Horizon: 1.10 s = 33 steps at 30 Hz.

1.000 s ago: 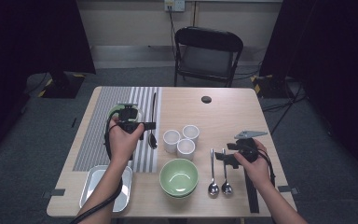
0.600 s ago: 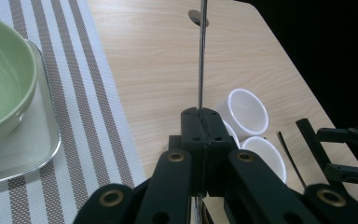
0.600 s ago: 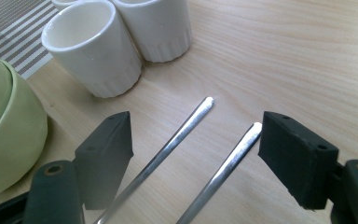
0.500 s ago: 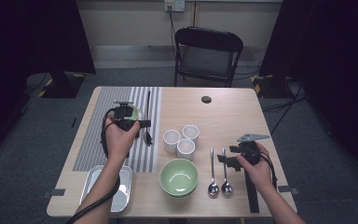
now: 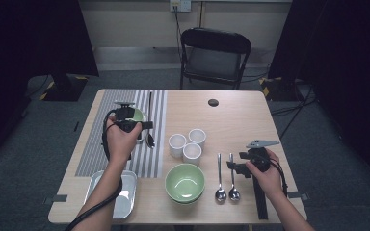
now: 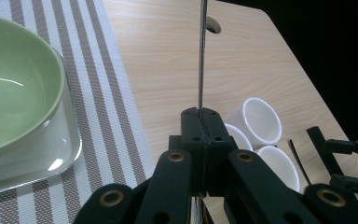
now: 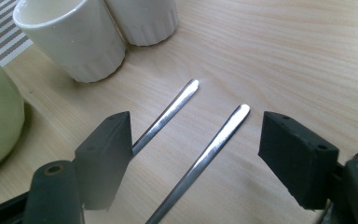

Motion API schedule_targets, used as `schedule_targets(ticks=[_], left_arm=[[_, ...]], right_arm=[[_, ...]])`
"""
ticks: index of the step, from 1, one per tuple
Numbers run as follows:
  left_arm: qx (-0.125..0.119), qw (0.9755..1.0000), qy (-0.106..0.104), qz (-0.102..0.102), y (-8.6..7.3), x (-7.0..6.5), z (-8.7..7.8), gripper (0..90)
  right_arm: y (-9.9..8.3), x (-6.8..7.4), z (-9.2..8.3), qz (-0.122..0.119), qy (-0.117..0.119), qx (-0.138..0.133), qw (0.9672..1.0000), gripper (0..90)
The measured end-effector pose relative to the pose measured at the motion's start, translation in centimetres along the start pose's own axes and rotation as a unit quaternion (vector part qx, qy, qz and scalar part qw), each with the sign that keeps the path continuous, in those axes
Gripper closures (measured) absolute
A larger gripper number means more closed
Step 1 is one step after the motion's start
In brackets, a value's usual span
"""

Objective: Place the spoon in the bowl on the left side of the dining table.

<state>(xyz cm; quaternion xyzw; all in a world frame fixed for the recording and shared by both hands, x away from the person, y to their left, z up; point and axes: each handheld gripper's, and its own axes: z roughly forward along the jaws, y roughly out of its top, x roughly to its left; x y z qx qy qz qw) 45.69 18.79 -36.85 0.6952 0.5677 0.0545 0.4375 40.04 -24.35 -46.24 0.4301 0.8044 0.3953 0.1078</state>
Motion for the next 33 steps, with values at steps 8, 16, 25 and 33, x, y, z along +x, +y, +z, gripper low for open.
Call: schedule_targets(ticks=[8,16,25,33], left_arm=[[-0.005,1.0000,0.005,0.001,0.4,0.5,-0.3,90.0],[-0.008,0.9999,0.009,-0.005,0.7,1.1,-0.6,90.0],[-0.008,0.9997,0.019,-0.012,0.9,1.8,-0.9,90.0],[-0.013,0.9995,0.023,-0.018,1.2,2.3,-1.3,90.0]], right_arm=[[0.0,0.4,0.0,-0.003,0.005,-0.004,1.0000,24.9],[0.0,0.6,-0.1,-0.002,0.006,-0.006,1.0000,24.9],[-0.1,0.6,-0.3,-0.002,0.003,-0.007,1.0000,24.9],[-0.1,0.9,-0.3,-0.005,0.003,-0.008,0.9999,25.0]])
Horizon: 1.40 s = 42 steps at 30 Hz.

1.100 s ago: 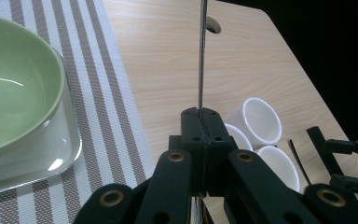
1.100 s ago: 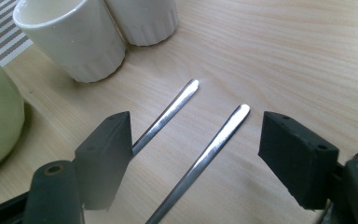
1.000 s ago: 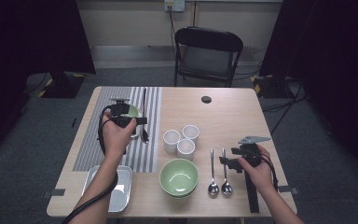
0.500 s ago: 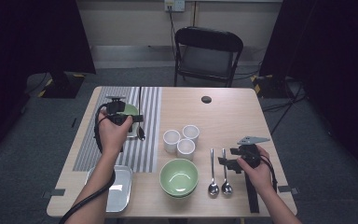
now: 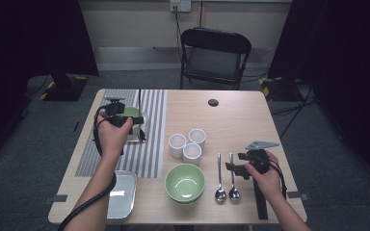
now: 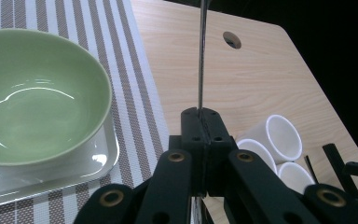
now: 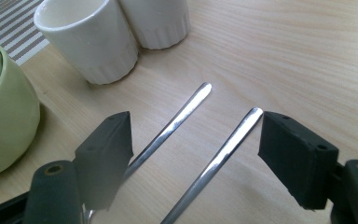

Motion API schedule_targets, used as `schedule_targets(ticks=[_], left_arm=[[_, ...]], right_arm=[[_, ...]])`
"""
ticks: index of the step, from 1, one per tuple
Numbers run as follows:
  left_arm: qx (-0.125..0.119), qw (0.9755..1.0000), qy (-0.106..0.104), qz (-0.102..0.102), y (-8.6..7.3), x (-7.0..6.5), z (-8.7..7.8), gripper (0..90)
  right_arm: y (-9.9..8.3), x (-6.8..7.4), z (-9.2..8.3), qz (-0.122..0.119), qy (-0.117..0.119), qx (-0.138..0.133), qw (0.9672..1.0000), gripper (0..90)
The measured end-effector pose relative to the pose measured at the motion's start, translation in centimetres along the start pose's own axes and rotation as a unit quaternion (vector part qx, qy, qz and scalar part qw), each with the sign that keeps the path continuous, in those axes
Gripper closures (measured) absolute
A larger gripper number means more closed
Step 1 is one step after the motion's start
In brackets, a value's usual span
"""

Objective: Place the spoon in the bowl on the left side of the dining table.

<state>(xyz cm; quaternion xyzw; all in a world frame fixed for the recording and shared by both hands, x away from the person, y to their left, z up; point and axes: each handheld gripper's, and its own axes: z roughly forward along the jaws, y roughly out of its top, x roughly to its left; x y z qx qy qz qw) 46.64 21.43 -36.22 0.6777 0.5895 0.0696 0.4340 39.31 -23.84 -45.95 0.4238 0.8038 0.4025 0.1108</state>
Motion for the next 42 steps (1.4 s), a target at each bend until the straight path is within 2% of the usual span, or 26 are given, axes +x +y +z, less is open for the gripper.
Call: schedule_targets(ticks=[3,4,20,26,31,42], left_arm=[[-0.001,1.0000,0.001,-0.001,0.1,0.2,-0.2,90.0],[-0.003,1.0000,0.002,-0.007,0.1,0.3,-0.2,90.0],[-0.008,0.9999,0.010,-0.012,0.9,1.3,-0.2,90.0],[-0.009,0.9998,0.016,-0.012,1.3,1.5,0.2,90.0],[-0.013,0.9996,0.013,-0.023,1.6,1.8,0.3,90.0],[-0.013,0.9994,0.026,-0.020,1.8,2.5,0.9,90.0]], right_arm=[[0.0,0.0,0.0,-0.003,-0.001,0.001,1.0000,25.0],[0.0,0.0,0.0,-0.002,-0.001,0.000,1.0000,25.0],[-0.4,-0.6,-0.2,0.005,-0.005,0.001,1.0000,25.1],[-0.5,-0.7,-0.4,0.007,-0.005,0.000,1.0000,25.1],[-0.6,-0.9,-0.5,0.009,-0.007,-0.003,0.9999,25.1],[-0.9,-1.1,-0.7,0.011,-0.007,-0.002,0.9999,25.1]])
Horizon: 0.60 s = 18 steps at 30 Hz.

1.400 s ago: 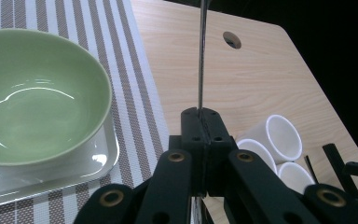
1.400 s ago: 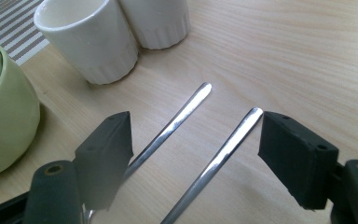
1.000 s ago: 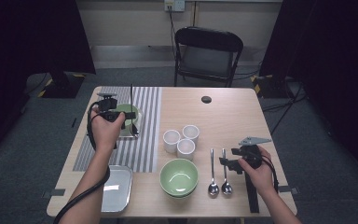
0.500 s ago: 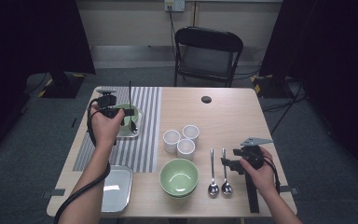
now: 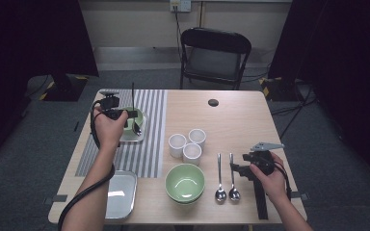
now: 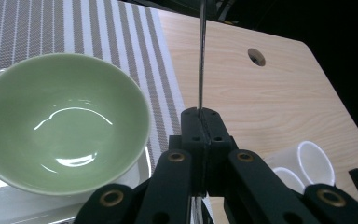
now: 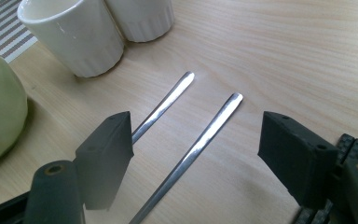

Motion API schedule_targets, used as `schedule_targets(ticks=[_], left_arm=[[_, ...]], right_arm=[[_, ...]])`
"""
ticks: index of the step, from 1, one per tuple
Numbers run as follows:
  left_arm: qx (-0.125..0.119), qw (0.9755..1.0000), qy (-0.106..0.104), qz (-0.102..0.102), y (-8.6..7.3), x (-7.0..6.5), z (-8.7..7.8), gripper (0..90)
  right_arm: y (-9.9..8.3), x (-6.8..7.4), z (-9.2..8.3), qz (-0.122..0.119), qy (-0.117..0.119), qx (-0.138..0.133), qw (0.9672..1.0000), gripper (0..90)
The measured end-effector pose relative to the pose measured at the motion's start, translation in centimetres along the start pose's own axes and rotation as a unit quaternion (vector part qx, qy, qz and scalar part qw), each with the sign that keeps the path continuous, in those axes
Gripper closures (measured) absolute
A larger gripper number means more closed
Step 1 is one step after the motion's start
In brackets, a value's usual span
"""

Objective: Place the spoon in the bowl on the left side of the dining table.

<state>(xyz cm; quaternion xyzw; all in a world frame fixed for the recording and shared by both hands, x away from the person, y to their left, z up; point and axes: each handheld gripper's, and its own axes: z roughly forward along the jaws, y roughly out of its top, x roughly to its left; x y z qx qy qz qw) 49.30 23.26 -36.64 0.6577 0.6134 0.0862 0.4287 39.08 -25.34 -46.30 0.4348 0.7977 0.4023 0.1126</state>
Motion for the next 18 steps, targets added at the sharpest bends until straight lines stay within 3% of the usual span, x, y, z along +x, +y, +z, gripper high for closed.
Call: schedule_targets(ticks=[18], left_arm=[[-0.005,0.9998,0.017,-0.010,1.0,1.6,0.1,90.0]], right_arm=[[-0.3,-0.2,0.3,0.002,-0.001,0.006,1.0000,25.2]])
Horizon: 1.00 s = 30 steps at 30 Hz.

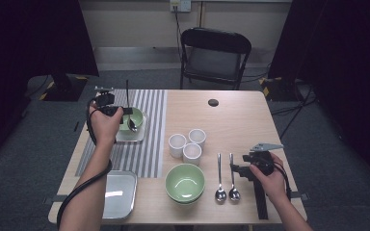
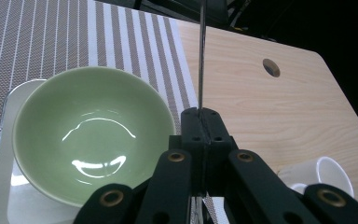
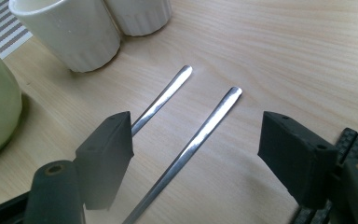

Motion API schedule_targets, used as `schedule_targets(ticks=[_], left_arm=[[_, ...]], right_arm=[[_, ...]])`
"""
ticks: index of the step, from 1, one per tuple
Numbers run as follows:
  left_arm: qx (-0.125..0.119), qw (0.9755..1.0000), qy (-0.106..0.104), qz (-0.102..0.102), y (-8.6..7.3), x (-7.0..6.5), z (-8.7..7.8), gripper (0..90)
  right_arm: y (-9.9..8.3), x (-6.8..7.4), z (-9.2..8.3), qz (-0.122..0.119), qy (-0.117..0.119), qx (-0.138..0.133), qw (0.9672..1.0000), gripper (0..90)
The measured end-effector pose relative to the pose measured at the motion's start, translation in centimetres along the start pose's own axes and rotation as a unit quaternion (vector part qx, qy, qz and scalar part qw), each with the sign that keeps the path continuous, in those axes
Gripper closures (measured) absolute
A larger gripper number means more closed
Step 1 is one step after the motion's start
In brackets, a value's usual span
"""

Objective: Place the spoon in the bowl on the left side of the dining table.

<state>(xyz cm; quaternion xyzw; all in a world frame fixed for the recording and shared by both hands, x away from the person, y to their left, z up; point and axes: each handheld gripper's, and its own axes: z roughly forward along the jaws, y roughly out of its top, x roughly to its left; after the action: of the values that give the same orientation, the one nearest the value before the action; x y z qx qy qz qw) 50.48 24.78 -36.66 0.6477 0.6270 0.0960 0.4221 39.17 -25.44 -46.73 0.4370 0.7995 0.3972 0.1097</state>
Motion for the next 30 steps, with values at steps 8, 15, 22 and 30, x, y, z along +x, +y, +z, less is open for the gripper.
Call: schedule_targets(ticks=[8,15,22,30], left_arm=[[0.000,1.0000,0.006,0.003,0.2,0.3,0.5,90.0],[-0.003,1.0000,0.007,0.001,0.5,0.4,0.7,90.0],[0.000,0.9999,0.012,0.004,0.5,0.6,1.1,90.0],[-0.003,0.9999,0.013,-0.005,0.6,1.0,1.3,90.0]], right_arm=[[0.0,-0.1,-0.1,0.004,-0.003,-0.002,1.0000,25.2],[-0.1,-0.2,-0.2,0.004,-0.001,-0.002,1.0000,25.2],[-0.1,-0.3,-0.3,0.004,-0.003,-0.002,1.0000,25.2],[-0.1,-0.4,-0.3,0.004,0.000,-0.003,1.0000,25.2]])
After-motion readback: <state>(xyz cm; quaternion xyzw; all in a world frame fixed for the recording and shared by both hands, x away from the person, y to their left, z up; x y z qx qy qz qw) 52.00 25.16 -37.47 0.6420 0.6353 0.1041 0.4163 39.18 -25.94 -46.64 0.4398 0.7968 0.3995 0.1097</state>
